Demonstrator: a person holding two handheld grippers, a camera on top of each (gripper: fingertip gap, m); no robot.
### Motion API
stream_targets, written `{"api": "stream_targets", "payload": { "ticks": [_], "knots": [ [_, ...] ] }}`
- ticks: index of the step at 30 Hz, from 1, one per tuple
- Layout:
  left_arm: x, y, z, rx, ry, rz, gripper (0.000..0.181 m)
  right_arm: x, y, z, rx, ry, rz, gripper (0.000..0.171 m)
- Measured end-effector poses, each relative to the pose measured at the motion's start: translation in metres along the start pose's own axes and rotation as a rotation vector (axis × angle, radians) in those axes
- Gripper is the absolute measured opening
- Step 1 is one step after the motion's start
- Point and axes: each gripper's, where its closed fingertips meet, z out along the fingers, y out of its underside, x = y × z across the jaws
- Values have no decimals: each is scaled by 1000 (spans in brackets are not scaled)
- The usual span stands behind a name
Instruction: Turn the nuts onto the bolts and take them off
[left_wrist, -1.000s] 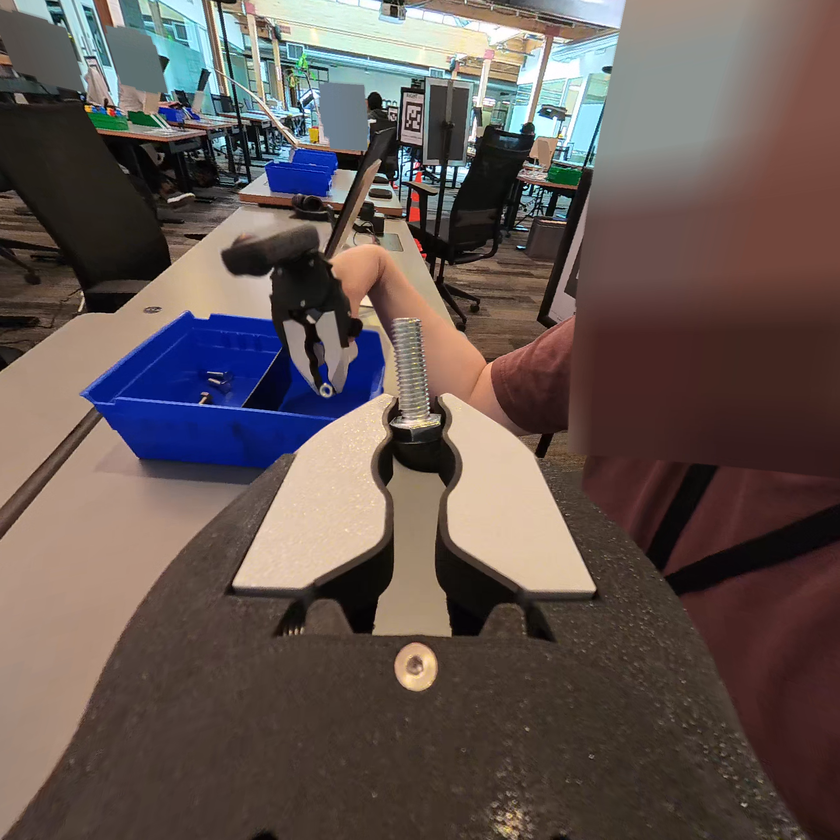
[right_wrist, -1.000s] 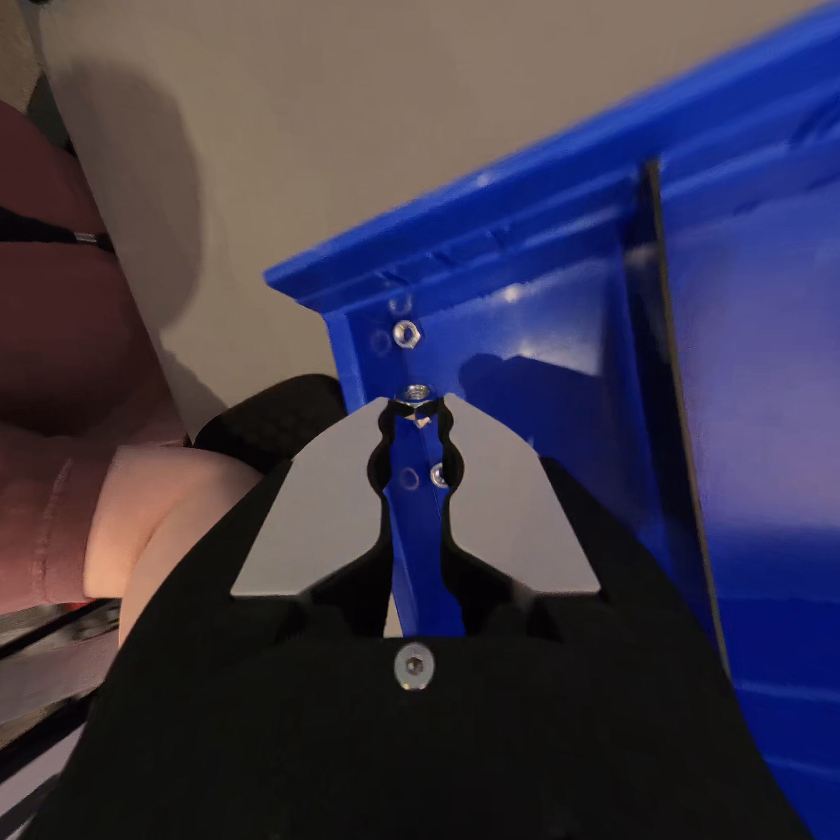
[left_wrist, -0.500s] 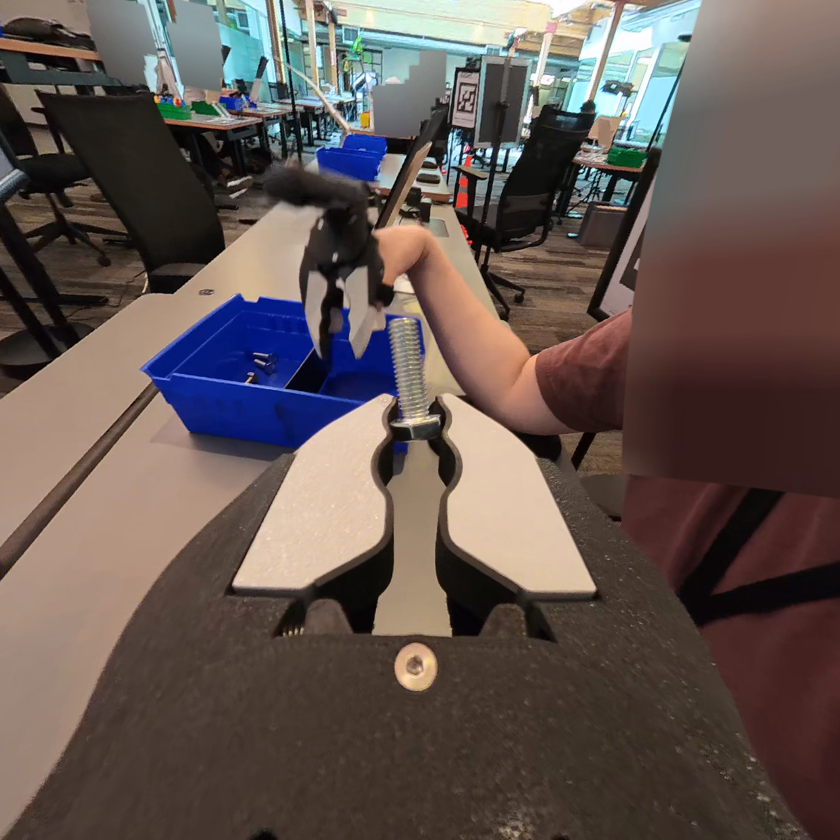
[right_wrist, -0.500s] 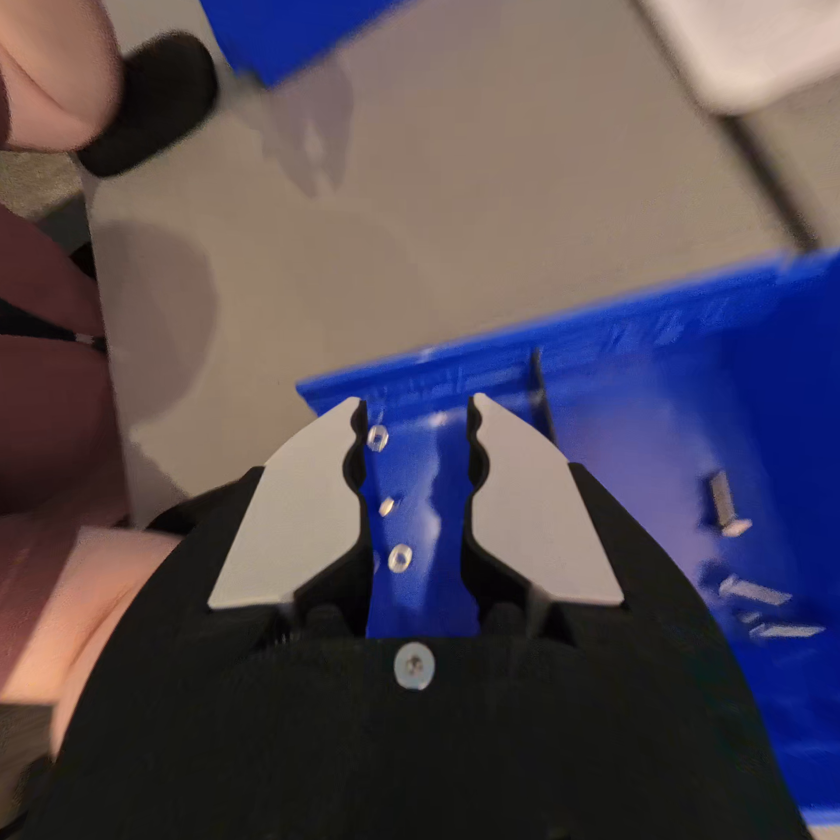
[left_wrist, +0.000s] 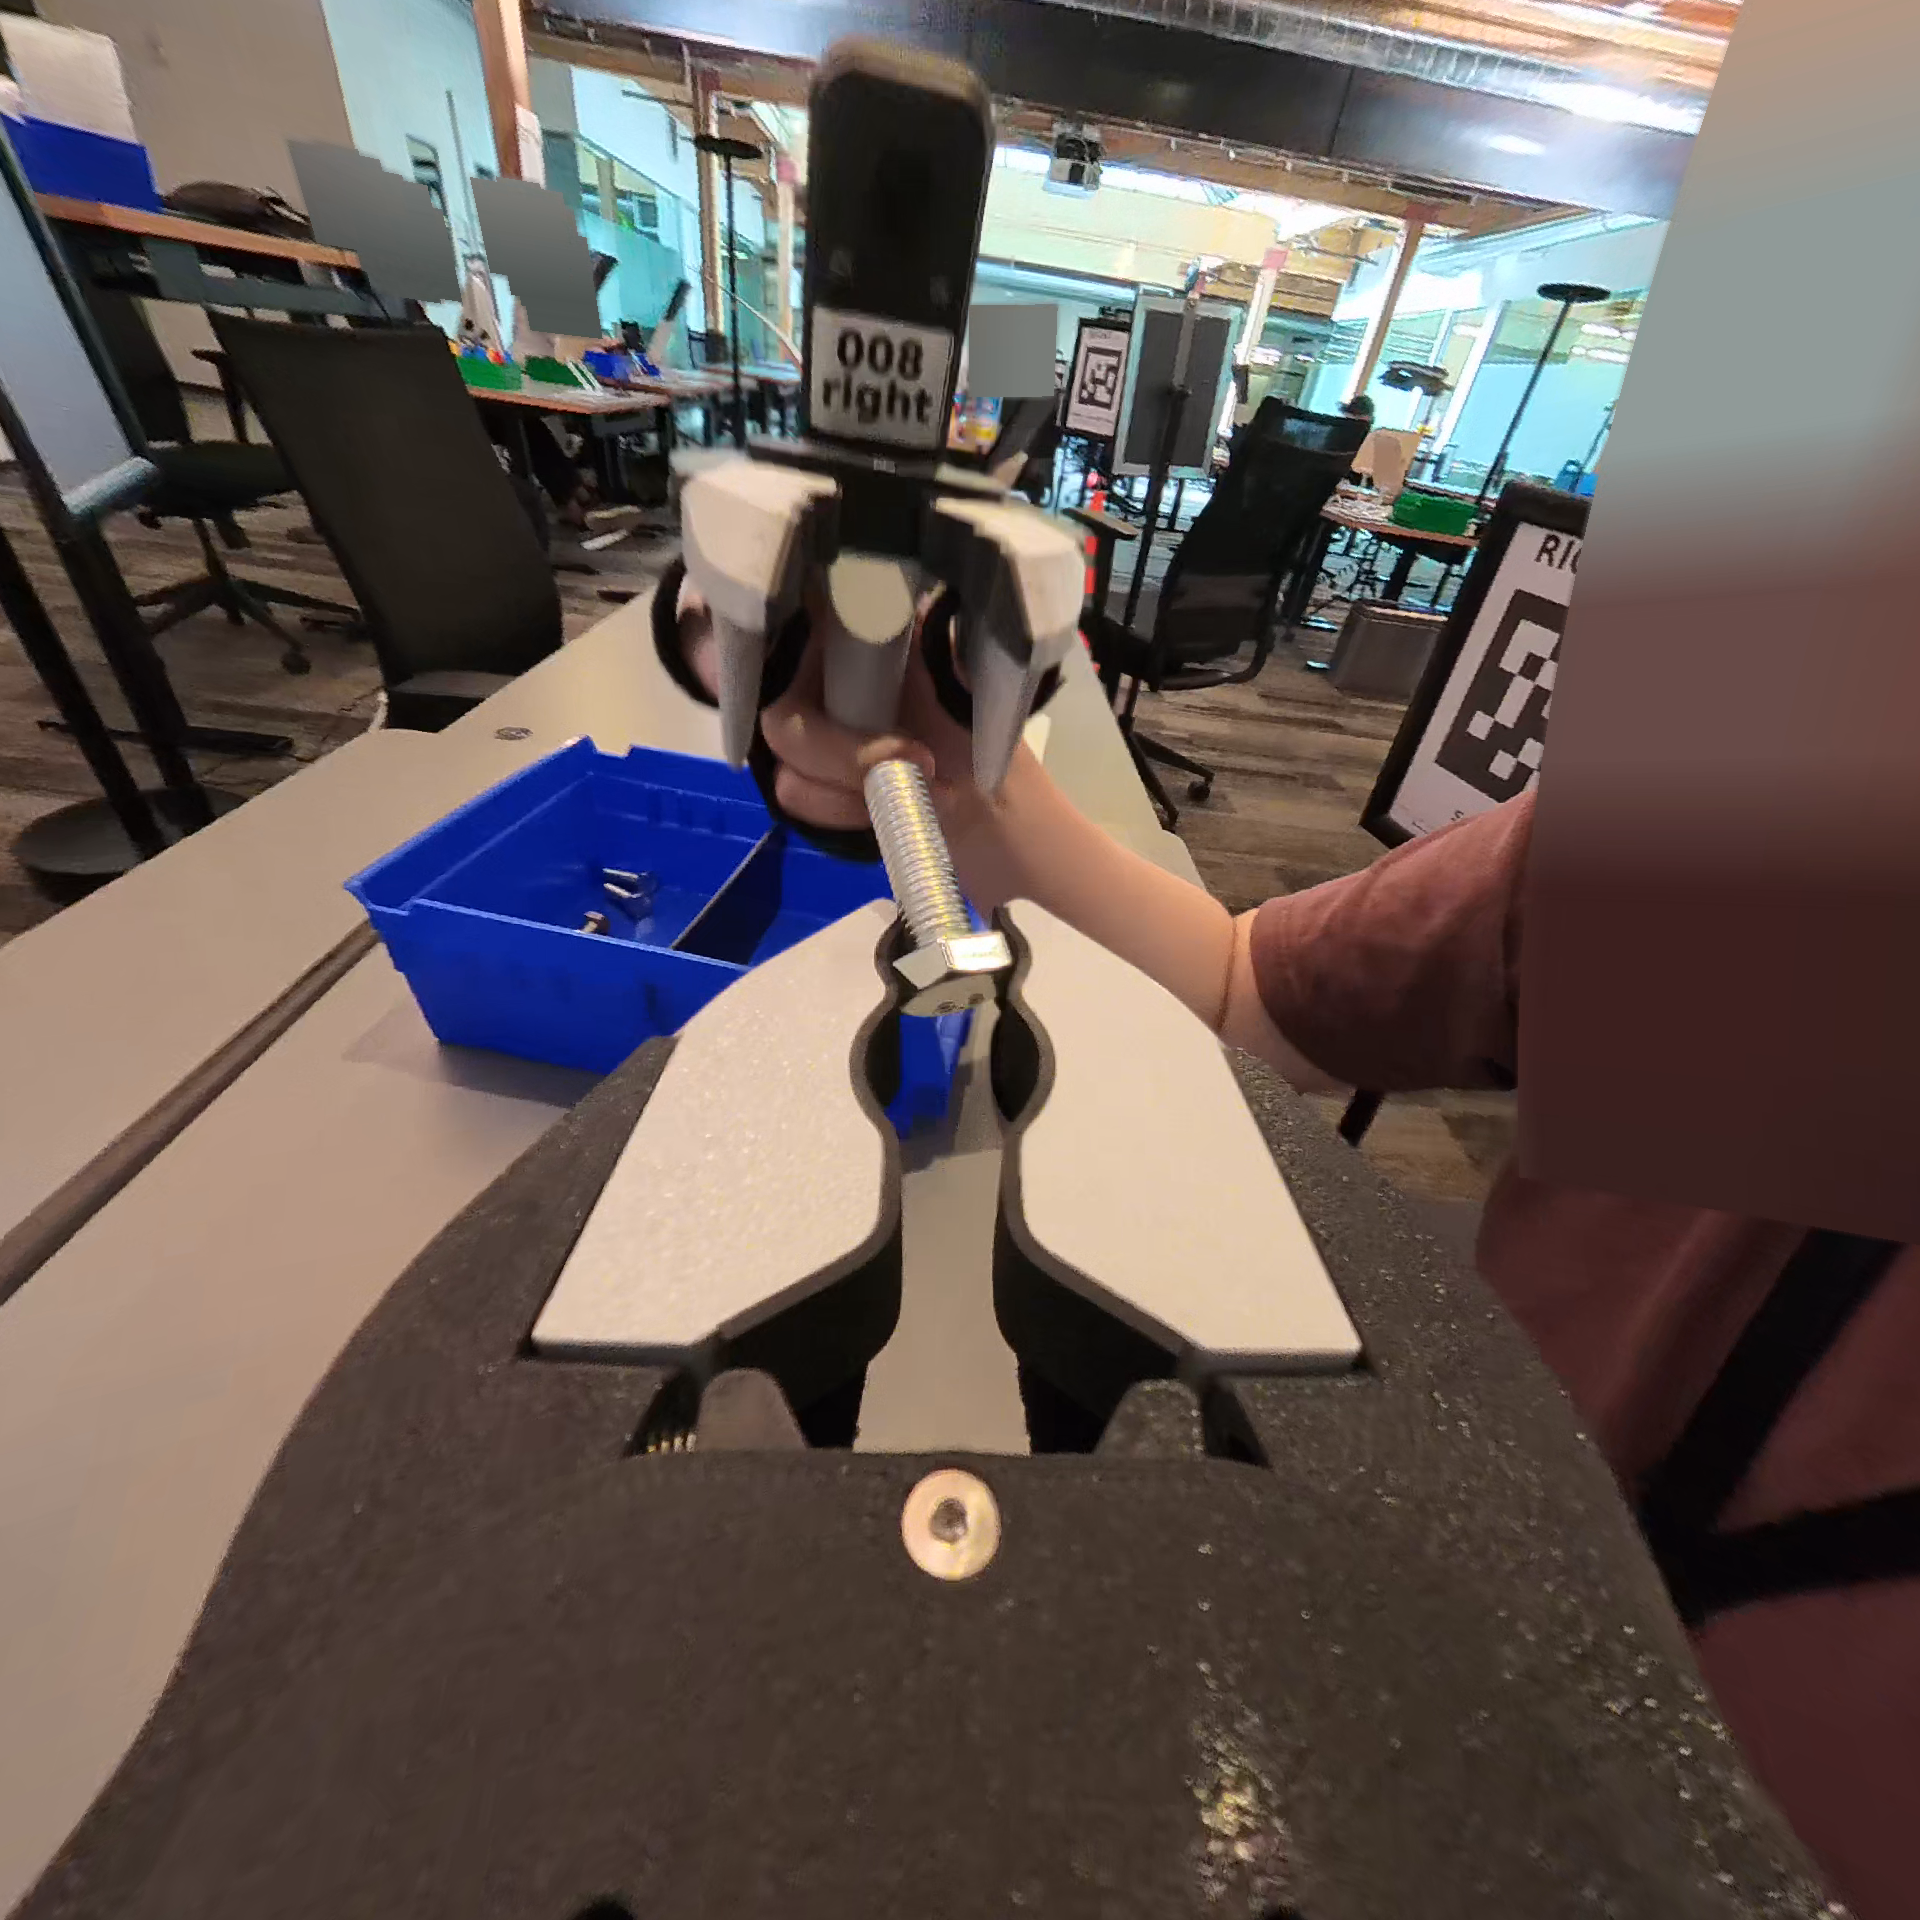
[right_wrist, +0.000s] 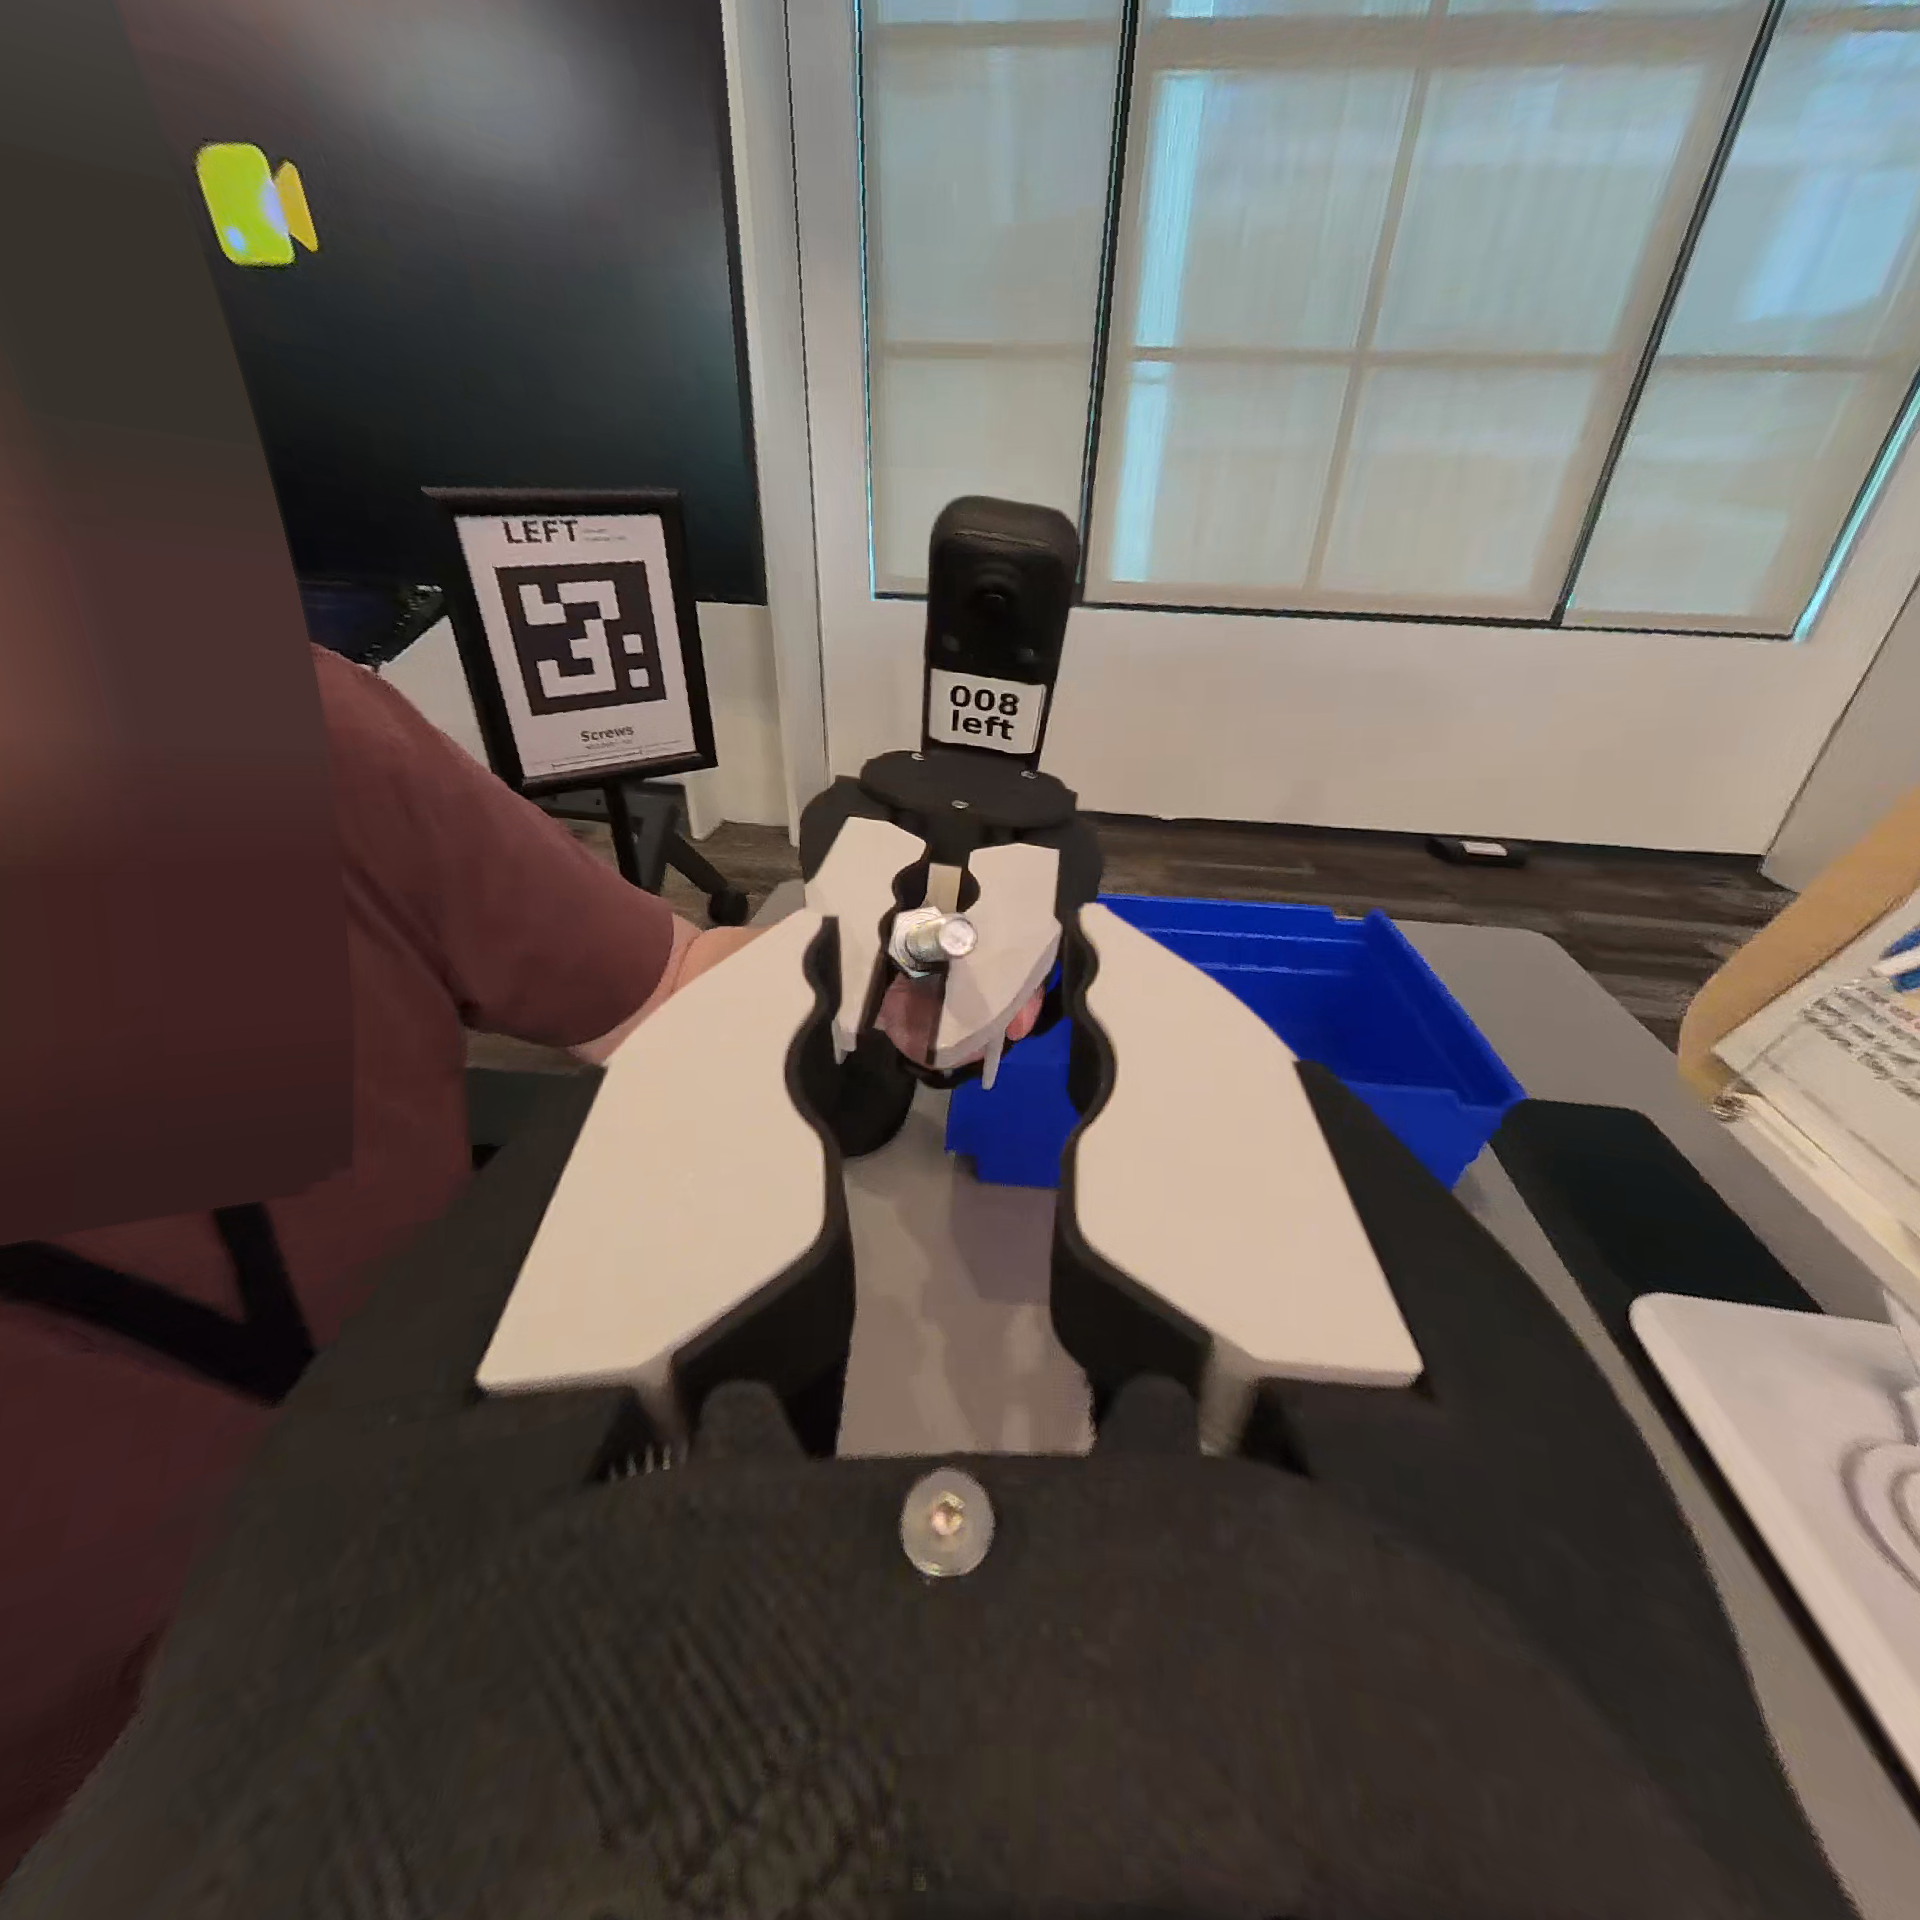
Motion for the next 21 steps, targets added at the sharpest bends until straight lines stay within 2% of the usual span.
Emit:
{"api": "stream_targets", "payload": {
  "ticks": [3, 9, 11, 16, 19, 21],
  "knots": [
    [-1, -5, -3, 25, -11, 7, 14, 0, 4, 17, 77, -60, 74, 40],
    [-2, -9, -8, 33, -28, 17, 14, 1, 10, 35, 187, -156, 222, 24],
    [-2, -9, -8, 33, -27, 20, 14, -1, 16, 40, 165, -160, 205, 10],
    [-4, -3, -5, 0, -17, -16, 14, -1, 15, 44, 190, -126, 149, 10],
    [-11, 3, -5, -26, -38, -48, 21, 8, 2, 29, 193, -65, 144, 10],
    [-19, 10, -5, -69, -79, -53, 23, 28, -8, -5, 124, 84, 100, 10]
  ]
}}
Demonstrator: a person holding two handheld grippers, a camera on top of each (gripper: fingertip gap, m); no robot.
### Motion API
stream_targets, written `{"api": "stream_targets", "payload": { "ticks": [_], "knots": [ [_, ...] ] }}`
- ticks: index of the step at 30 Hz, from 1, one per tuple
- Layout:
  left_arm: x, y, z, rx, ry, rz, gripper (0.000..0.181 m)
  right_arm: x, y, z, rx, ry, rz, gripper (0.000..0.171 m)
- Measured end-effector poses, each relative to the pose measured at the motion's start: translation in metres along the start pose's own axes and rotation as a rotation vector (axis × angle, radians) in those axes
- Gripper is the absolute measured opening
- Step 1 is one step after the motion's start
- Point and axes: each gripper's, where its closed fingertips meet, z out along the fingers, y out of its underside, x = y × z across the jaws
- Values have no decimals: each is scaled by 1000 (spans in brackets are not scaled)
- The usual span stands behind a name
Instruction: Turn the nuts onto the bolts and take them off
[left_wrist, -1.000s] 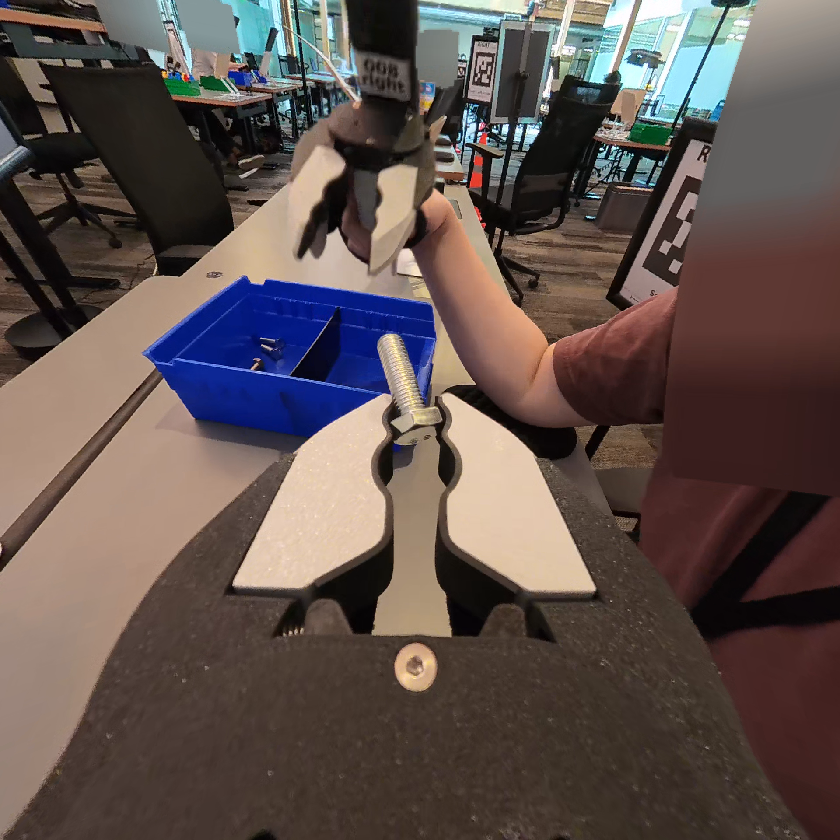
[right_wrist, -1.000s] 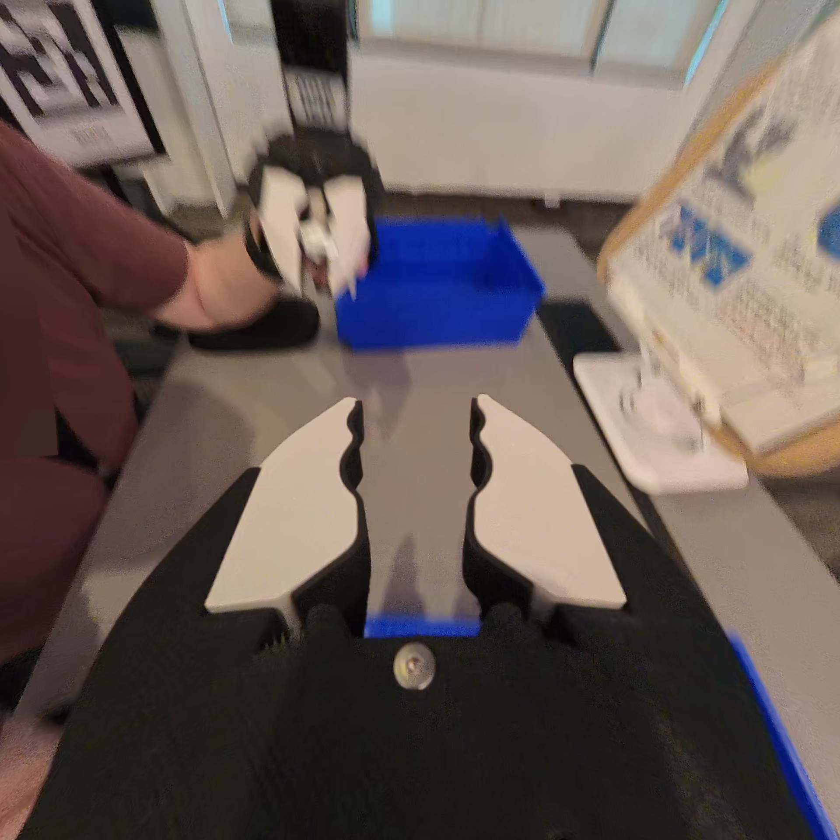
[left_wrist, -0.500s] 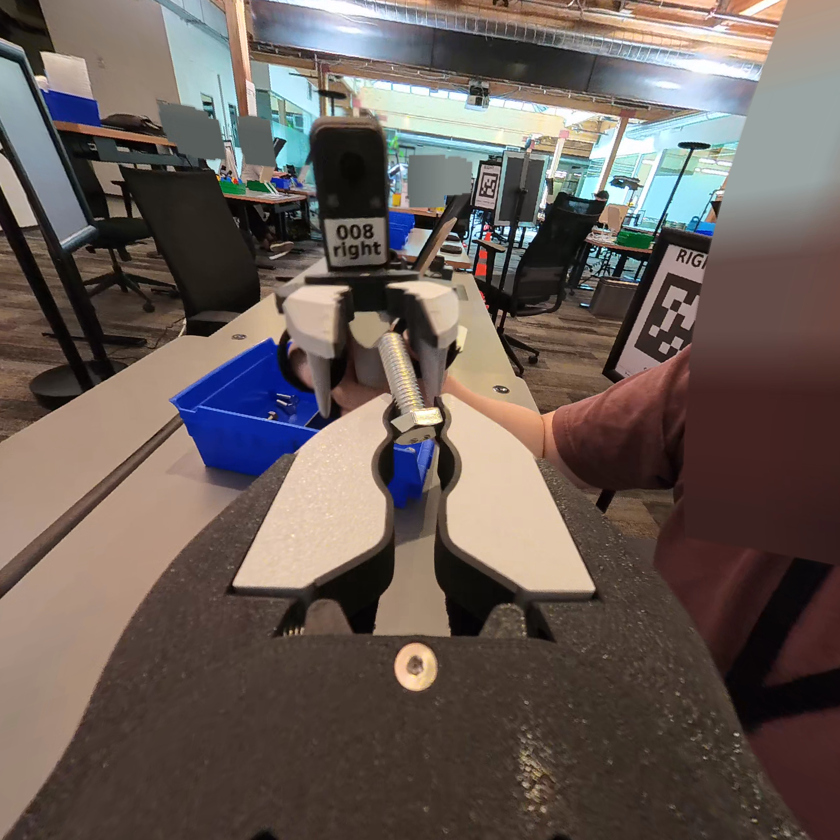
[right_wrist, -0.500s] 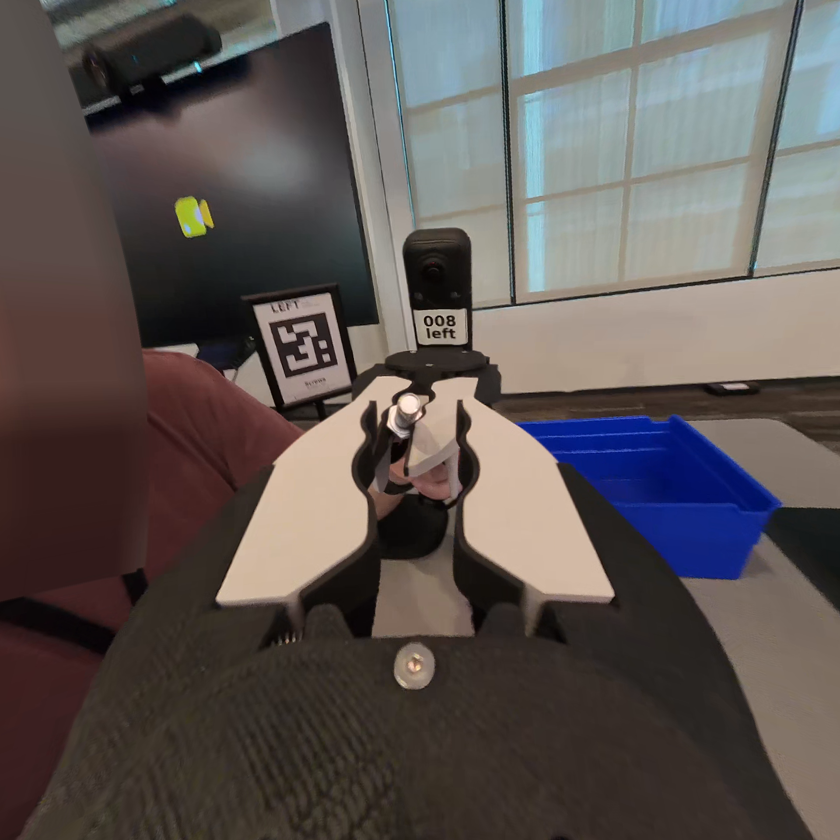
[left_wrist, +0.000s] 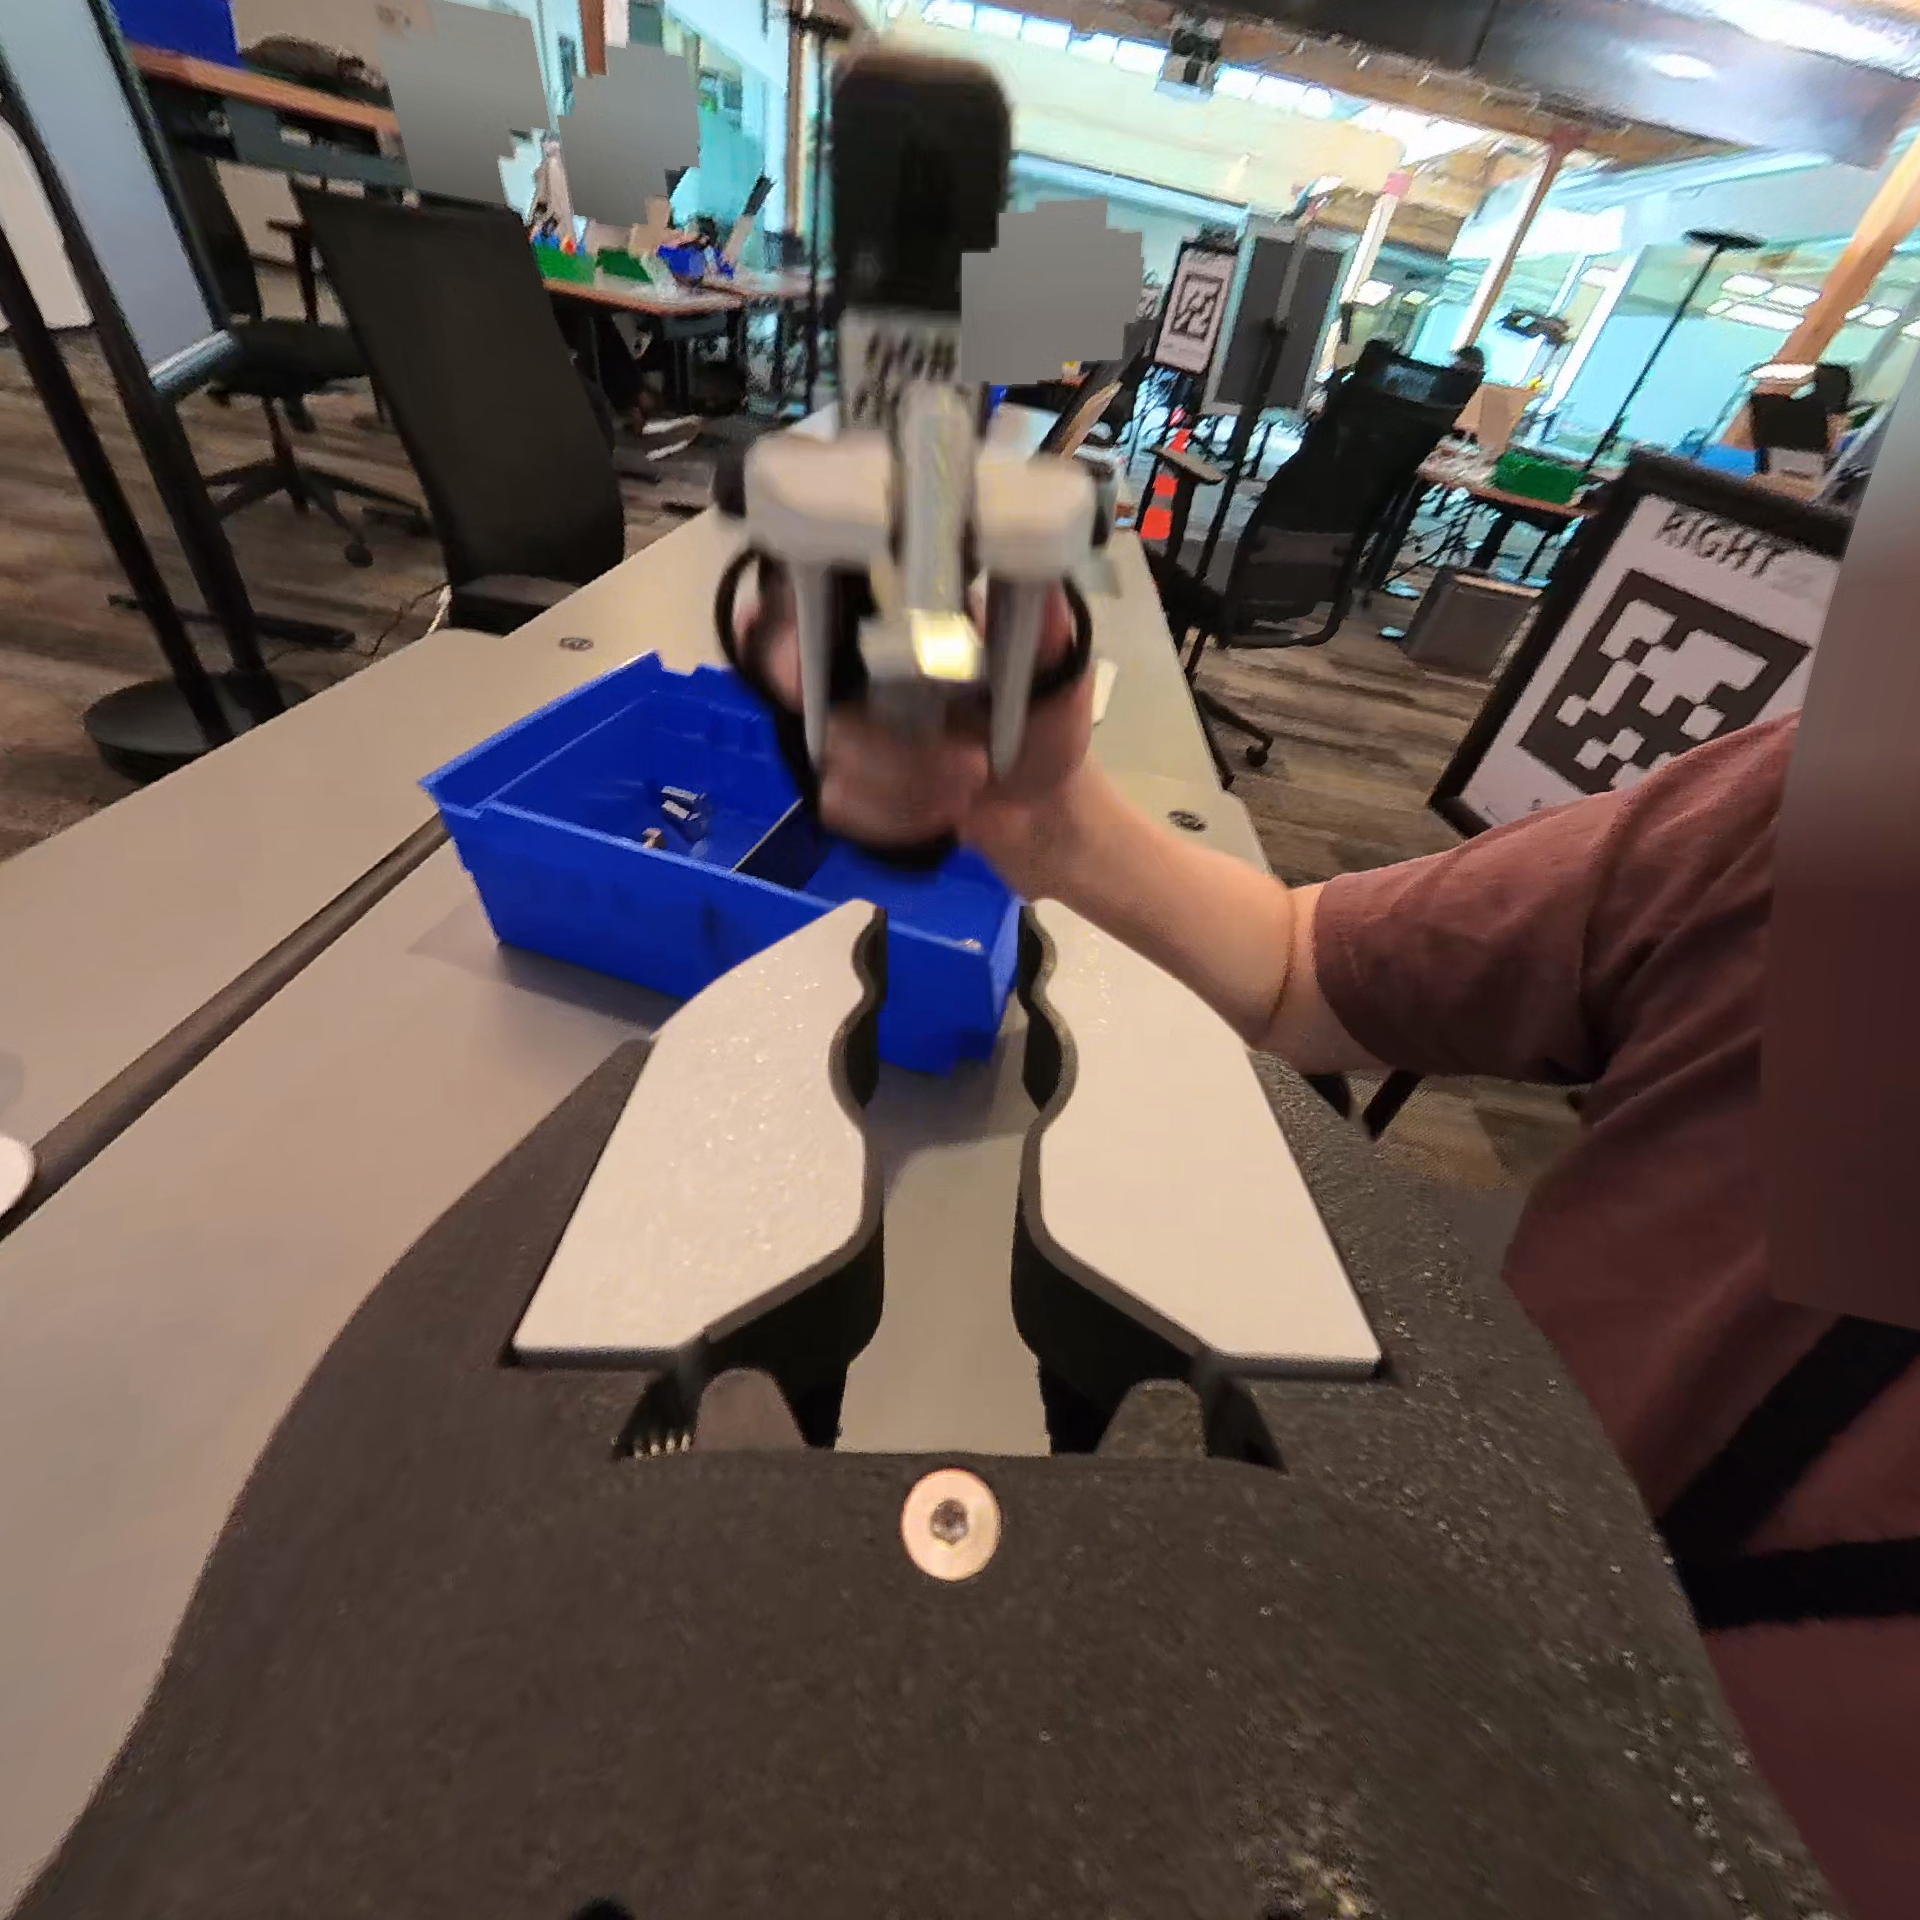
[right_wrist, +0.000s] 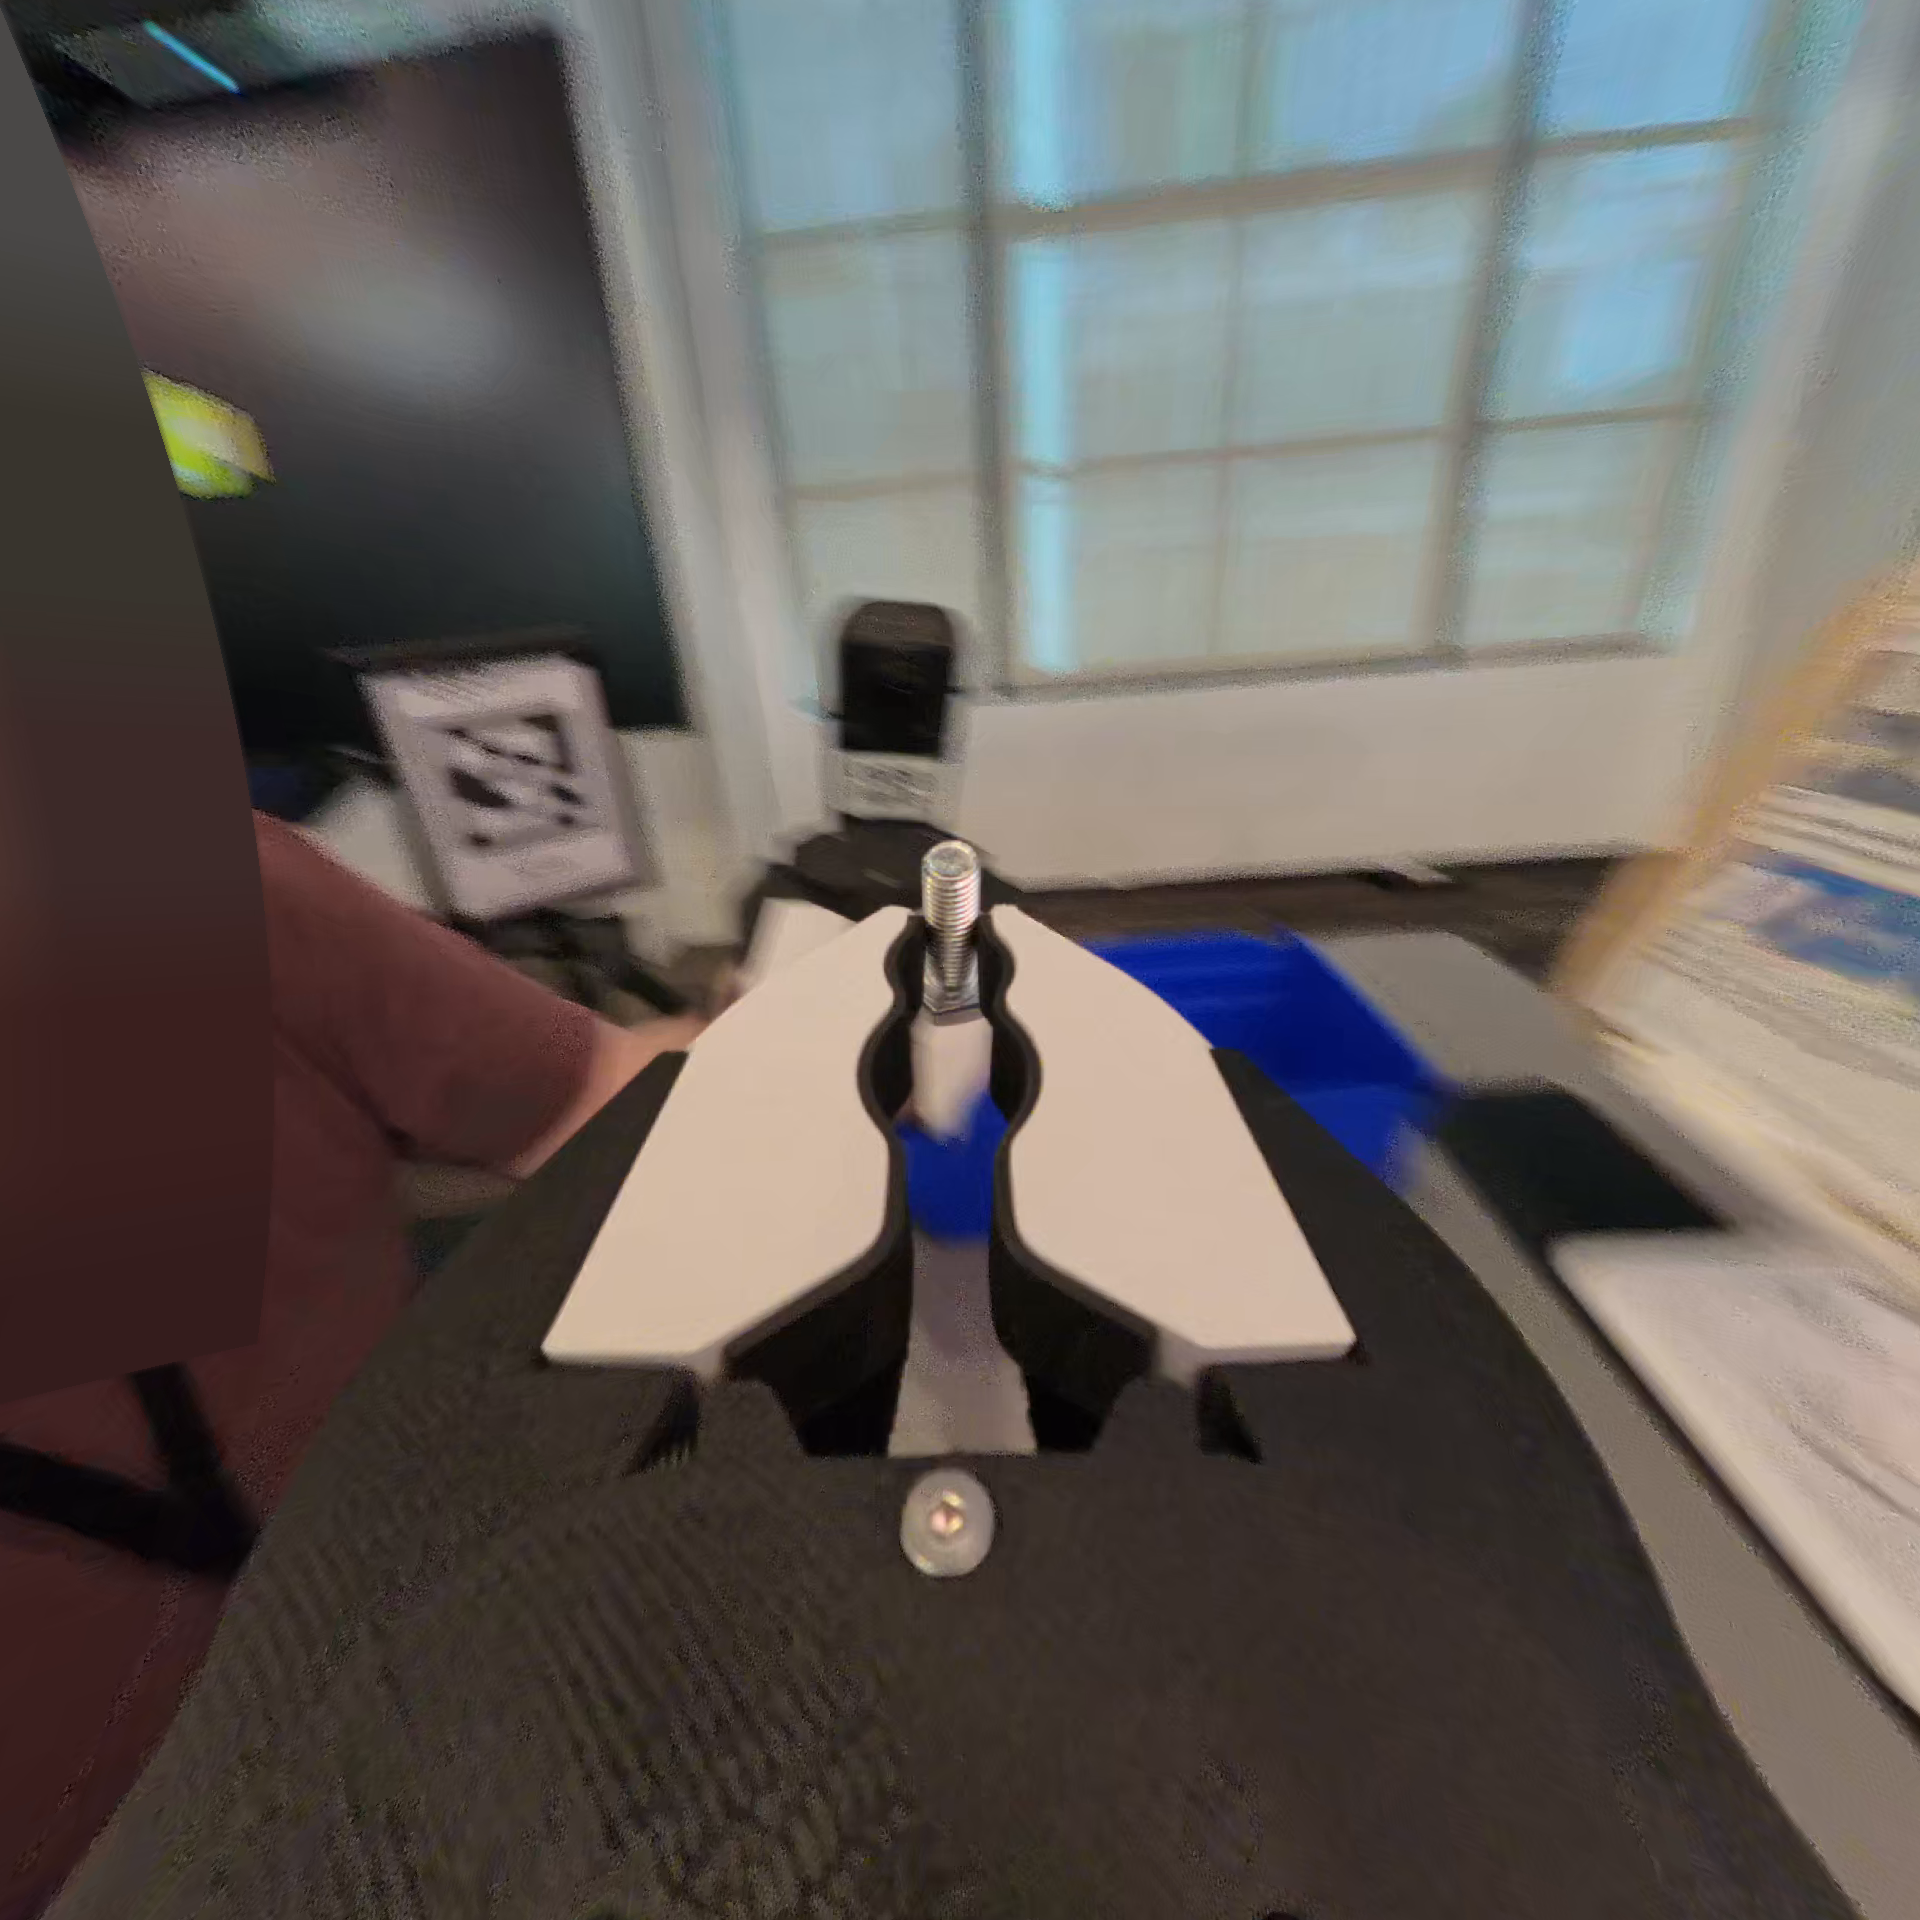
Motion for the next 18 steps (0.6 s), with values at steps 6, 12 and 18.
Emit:
{"api": "stream_targets", "payload": {
  "ticks": [6, 12, 18],
  "knots": [
    [-18, 25, 3, -170, -116, 22, 24, 133, 67, -233, -652, 1024, 164, 10],
    [-22, 37, 8, -230, -126, 15, 24, 144, 184, -330, -1035, 1168, 652, 11],
    [-27, 40, 3, -252, -146, 2, 25, 151, 195, -341, -1095, 1205, 628, 22]
  ]
}}
